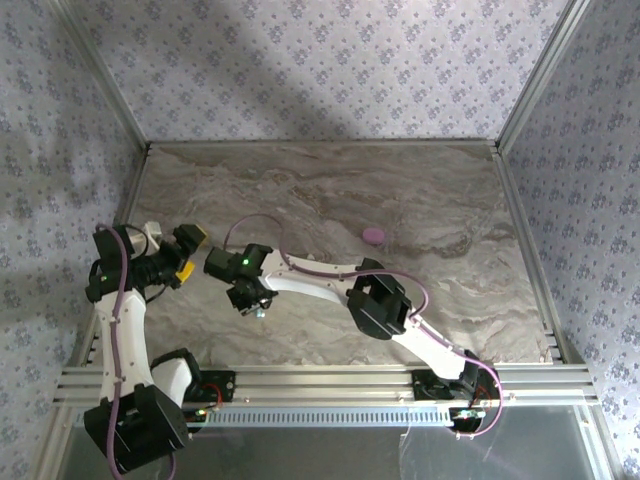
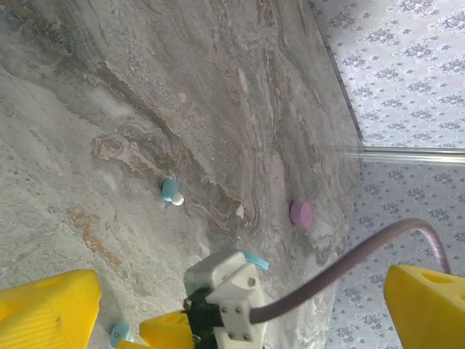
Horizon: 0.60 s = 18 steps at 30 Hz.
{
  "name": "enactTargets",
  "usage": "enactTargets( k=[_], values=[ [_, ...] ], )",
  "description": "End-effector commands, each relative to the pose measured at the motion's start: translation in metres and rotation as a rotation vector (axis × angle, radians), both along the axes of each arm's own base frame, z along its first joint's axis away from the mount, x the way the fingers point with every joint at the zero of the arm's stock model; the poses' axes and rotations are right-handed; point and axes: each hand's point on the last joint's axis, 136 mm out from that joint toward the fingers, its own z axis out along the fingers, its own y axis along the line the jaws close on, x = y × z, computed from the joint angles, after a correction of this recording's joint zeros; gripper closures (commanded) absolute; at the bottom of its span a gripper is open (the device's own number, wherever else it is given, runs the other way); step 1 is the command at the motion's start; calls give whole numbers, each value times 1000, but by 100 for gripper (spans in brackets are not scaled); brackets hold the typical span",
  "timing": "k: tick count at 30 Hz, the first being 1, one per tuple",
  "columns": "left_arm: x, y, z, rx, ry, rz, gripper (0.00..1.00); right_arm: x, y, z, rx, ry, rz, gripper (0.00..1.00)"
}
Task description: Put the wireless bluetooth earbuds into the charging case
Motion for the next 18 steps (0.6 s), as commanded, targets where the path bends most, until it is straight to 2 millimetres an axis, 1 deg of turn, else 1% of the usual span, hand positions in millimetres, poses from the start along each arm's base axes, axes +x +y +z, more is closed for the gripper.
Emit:
enactTargets(
  k=[1, 12, 18],
  values=[
    [-5, 2, -3, 10, 0, 0, 0, -2, -9, -7, -66, 7, -7, 70],
    [-3, 4, -5, 11, -1, 5, 0, 1, -6, -20, -99, 18, 0, 71],
    [-4, 3, -6, 10, 0, 3, 0, 2, -8, -24, -118, 17, -1, 71]
  ],
)
